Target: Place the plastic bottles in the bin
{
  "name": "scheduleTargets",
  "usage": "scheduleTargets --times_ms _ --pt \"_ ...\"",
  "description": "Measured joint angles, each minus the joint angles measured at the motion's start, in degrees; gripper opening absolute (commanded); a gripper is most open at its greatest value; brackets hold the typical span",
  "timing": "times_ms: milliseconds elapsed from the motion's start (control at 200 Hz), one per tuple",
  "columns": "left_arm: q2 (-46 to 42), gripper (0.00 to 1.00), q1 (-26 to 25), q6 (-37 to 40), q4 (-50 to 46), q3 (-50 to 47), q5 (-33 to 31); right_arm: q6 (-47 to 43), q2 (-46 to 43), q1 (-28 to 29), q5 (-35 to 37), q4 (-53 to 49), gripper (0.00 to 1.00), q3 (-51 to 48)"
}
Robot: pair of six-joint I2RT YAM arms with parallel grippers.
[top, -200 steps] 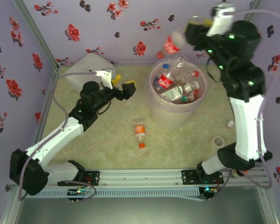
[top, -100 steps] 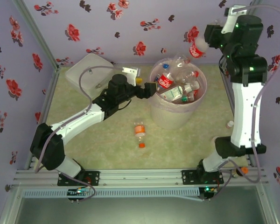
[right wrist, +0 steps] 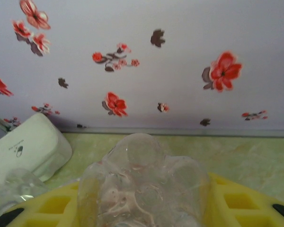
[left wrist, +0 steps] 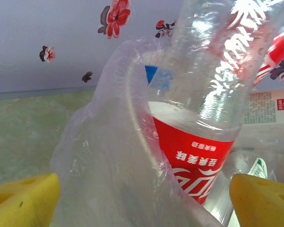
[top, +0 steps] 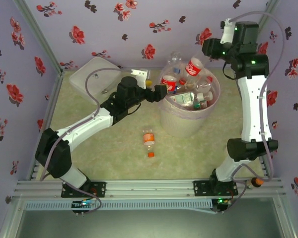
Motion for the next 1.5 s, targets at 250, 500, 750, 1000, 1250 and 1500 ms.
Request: scheduleTargets --times_ms 250,500,750,1000,1250,1500 --pt "0.5 0.9 0.0 0.4 -0.1 0.7 0.0 2.6 -2.6 0.0 -0.2 10.7 0.11 -12.7" --pt "1.2 0.89 0.0 0.8 -0.8 1.8 0.1 7.4 -11.9 2.4 3.7 24.7 0.09 -31.3" --pt "1.6 0.89 -0.1 1.8 -2.2 2.9 0.2 7.3 -15.7 3.8 6.8 23.7 0.11 -34.1" --pt "2.0 0.88 -0.1 1.9 -3.1 3.8 0.3 12.5 -18.3 4.2 9.7 26.4 0.13 -39.4" --pt "2.3 0.88 -0.1 2.0 -3.5 4.3 0.3 20.3 -24.0 4.1 11.5 37.1 0.26 -51.5" --pt "2.3 0.88 -0.2 2.3 -3.5 4.3 0.6 19.7 -24.9 4.5 13.9 30.1 0.23 -47.4"
